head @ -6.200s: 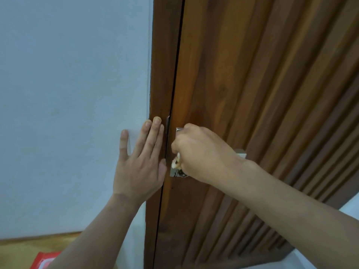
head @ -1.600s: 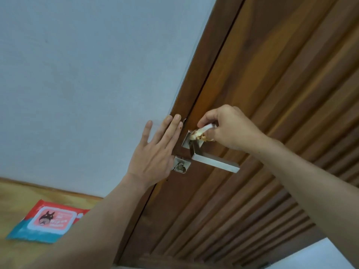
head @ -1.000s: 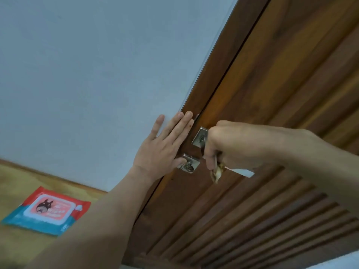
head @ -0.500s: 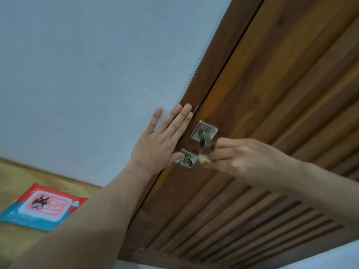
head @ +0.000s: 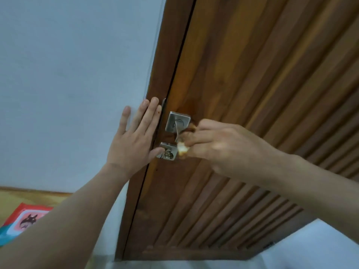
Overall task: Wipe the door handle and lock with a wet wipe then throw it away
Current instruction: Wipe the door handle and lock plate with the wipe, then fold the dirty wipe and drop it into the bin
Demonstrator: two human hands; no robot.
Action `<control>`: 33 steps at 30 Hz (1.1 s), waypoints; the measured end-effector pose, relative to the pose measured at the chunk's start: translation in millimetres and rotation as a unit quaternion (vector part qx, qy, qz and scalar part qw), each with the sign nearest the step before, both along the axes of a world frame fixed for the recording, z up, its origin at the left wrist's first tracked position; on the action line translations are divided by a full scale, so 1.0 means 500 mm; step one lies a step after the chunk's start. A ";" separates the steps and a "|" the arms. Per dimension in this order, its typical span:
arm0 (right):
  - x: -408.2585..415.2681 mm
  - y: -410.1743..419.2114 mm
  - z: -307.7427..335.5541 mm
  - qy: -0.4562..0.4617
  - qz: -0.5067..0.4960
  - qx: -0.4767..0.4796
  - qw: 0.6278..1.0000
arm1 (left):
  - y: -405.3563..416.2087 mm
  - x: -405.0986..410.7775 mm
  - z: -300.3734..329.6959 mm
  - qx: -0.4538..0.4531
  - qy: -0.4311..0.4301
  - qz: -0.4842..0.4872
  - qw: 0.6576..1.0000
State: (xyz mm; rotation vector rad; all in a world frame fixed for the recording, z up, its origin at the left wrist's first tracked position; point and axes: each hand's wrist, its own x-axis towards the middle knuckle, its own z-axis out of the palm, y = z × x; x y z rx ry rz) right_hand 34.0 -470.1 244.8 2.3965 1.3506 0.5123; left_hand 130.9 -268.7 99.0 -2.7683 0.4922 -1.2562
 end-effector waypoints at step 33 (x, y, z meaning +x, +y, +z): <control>-0.085 -0.075 -0.014 0.378 -0.229 0.747 0.497 | -0.115 -0.207 0.239 -0.236 0.204 -0.323 0.893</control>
